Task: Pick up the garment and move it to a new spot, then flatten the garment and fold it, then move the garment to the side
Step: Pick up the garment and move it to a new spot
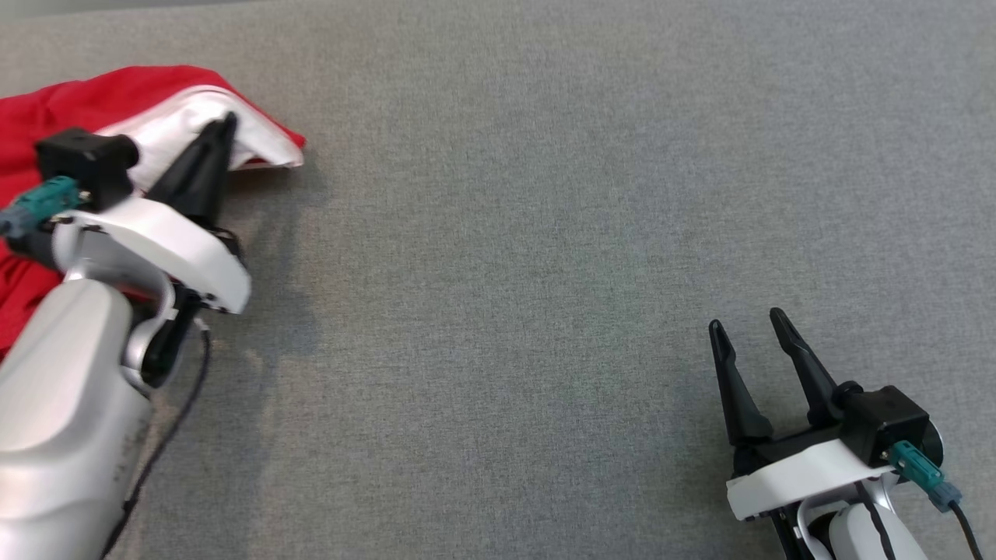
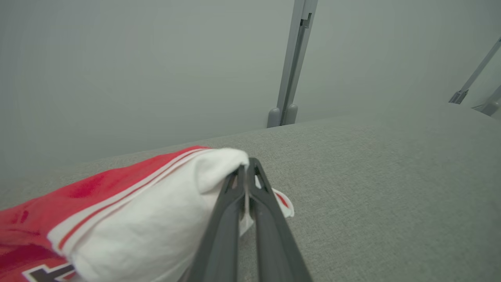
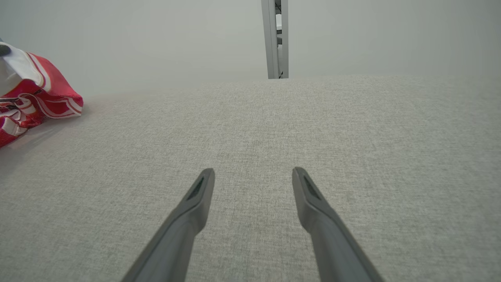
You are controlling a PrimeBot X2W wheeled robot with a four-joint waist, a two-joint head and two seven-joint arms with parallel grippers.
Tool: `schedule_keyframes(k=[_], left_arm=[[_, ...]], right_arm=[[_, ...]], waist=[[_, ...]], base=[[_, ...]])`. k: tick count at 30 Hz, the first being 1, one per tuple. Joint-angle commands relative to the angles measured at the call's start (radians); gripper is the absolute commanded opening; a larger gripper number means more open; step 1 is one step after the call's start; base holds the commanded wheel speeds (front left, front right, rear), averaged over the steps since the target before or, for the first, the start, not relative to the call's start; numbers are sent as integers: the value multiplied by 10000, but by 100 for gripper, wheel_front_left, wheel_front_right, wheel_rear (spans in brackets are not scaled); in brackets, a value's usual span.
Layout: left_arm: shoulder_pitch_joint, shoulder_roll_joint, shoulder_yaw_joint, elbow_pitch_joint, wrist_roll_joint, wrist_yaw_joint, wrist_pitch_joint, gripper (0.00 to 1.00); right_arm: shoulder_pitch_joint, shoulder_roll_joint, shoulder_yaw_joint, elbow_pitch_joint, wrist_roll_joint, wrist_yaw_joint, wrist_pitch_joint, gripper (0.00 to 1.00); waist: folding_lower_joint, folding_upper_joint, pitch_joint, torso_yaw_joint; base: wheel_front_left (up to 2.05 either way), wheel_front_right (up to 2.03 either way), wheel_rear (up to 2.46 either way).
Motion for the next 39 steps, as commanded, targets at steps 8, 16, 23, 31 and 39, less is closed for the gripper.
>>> schedule_keyframes(k=[8,16,23,31,39], left_arm=[[896,-610,-520,-3599,-352,182,429,0],[1666,-1830,-1644,-7424,-1047,606,1298,0],[1896,-2881,-2968,-8535,-1472,607,1769,0],[1549,-3126,-3113,-7373,-1319,860,1819,0],[1045,-2989,-2988,-2433,-776,578,947,0]], right_arm=[[465,-57,-33,140,44,18,-57,100],[920,-57,-136,132,60,18,-57,100],[981,-59,-43,79,160,18,-57,100],[808,-59,245,28,341,18,-57,100],[749,-56,599,-48,768,19,-58,100]], waist=[[-1,0,-845,-1],[-1,0,-1467,-324],[-1,0,-1517,-908],[-1,0,-1329,-1924],[-1,0,-1014,-3242]], base=[[0,0,0],[0,0,0],[0,0,0],[0,0,0],[0,0,0]])
